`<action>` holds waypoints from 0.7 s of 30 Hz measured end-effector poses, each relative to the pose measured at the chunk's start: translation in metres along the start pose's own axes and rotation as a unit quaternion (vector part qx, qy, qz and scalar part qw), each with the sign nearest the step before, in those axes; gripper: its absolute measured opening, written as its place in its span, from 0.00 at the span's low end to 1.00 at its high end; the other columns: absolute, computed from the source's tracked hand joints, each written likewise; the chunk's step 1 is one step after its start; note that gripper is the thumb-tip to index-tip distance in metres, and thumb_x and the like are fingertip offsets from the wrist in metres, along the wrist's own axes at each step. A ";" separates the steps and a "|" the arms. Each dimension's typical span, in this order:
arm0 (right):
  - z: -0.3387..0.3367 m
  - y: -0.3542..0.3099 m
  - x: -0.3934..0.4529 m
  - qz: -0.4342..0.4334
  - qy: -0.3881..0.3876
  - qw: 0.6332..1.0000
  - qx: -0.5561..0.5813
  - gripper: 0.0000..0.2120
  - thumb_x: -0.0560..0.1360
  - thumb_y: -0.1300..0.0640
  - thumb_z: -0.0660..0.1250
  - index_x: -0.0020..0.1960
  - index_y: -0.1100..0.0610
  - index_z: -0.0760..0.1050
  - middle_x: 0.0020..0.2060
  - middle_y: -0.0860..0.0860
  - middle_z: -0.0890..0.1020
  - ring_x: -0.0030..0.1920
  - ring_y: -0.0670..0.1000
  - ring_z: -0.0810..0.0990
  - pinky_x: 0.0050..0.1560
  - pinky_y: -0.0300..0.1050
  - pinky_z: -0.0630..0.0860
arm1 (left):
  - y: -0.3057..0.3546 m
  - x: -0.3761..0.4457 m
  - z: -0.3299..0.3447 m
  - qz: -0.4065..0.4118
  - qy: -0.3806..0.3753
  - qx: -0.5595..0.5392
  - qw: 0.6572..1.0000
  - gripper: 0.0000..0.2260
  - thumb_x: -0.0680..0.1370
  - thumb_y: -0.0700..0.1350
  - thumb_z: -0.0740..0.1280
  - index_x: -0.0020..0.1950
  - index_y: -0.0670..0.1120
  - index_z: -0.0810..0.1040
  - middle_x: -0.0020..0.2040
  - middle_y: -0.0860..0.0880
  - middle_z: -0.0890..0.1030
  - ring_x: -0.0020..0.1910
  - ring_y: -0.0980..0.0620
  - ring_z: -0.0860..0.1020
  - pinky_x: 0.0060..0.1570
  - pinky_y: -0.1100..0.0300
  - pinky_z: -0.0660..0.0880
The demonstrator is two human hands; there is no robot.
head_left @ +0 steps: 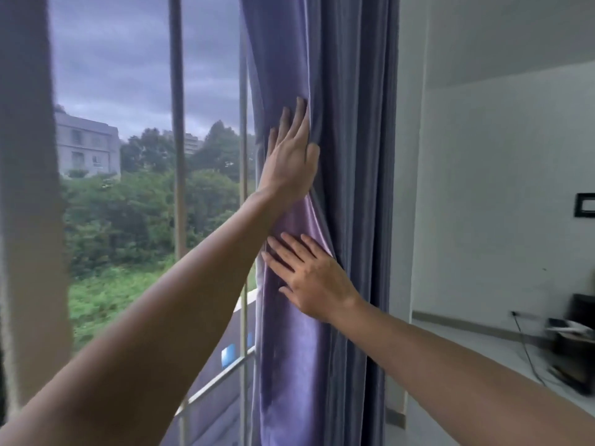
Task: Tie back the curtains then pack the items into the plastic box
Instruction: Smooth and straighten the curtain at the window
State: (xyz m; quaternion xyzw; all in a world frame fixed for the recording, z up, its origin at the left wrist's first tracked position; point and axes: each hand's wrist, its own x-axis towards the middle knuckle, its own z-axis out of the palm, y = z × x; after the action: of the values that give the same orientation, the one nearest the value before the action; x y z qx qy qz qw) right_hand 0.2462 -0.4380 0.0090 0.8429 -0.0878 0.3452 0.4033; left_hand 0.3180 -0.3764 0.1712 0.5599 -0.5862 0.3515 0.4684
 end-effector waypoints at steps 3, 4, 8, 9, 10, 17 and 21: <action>0.032 0.021 0.000 0.034 0.012 0.999 -0.004 0.34 0.72 0.42 0.67 0.74 0.53 0.64 0.74 0.53 0.65 0.74 0.55 0.62 0.74 0.56 0.57 | -0.012 0.019 0.035 0.009 0.002 0.007 1.000 0.28 0.77 0.43 0.49 0.78 0.48 0.49 0.78 0.51 0.51 0.77 0.49 0.46 0.76 0.48 0.44; 0.045 0.030 -0.001 0.039 0.013 0.999 -0.005 0.34 0.72 0.42 0.66 0.75 0.53 0.64 0.75 0.53 0.64 0.75 0.55 0.62 0.74 0.56 0.56 | -0.016 0.024 0.049 0.009 0.003 0.005 1.000 0.28 0.77 0.42 0.49 0.78 0.48 0.49 0.78 0.51 0.51 0.77 0.50 0.46 0.76 0.49 0.43; 0.096 0.069 -0.002 0.052 0.000 0.999 -0.002 0.33 0.74 0.44 0.64 0.76 0.54 0.62 0.75 0.53 0.63 0.76 0.55 0.59 0.75 0.56 0.53 | -0.027 0.047 0.104 -0.002 0.012 -0.008 1.000 0.28 0.77 0.40 0.50 0.78 0.47 0.50 0.78 0.52 0.51 0.77 0.51 0.45 0.76 0.50 0.42; 0.105 0.076 -0.001 0.058 -0.003 0.998 -0.001 0.32 0.74 0.44 0.64 0.75 0.54 0.63 0.75 0.52 0.64 0.75 0.55 0.60 0.75 0.56 0.53 | -0.030 0.050 0.115 0.002 0.010 -0.009 1.000 0.28 0.78 0.40 0.50 0.78 0.47 0.50 0.78 0.52 0.51 0.77 0.51 0.45 0.76 0.50 0.42; 0.120 0.087 -0.003 0.063 -0.007 0.998 0.003 0.32 0.74 0.45 0.65 0.74 0.54 0.64 0.74 0.52 0.65 0.75 0.55 0.61 0.75 0.56 0.55 | -0.034 0.055 0.132 0.004 0.005 -0.010 1.000 0.28 0.78 0.41 0.50 0.78 0.48 0.50 0.78 0.52 0.51 0.77 0.51 0.45 0.76 0.49 0.43; 0.209 0.152 -0.014 0.080 -0.028 0.996 -0.002 0.31 0.75 0.46 0.63 0.75 0.55 0.62 0.75 0.52 0.63 0.76 0.55 0.59 0.76 0.56 0.51 | -0.062 0.085 0.239 0.001 0.008 -0.018 1.000 0.29 0.77 0.39 0.52 0.78 0.47 0.49 0.78 0.51 0.51 0.77 0.50 0.45 0.76 0.50 0.42; 0.247 0.187 -0.015 0.093 -0.033 0.995 -0.015 0.32 0.77 0.44 0.60 0.77 0.55 0.58 0.76 0.53 0.59 0.77 0.55 0.56 0.76 0.56 0.48 | -0.070 0.106 0.285 0.011 0.011 -0.009 1.000 0.30 0.78 0.37 0.54 0.78 0.47 0.48 0.78 0.51 0.50 0.77 0.49 0.44 0.76 0.48 0.43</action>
State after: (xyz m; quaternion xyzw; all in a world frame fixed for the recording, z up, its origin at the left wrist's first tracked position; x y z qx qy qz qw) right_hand 0.2810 -0.7463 0.0071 0.8359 -0.1844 0.3514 0.3792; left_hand 0.3494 -0.6868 0.1741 0.5455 -0.5903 0.3572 0.4758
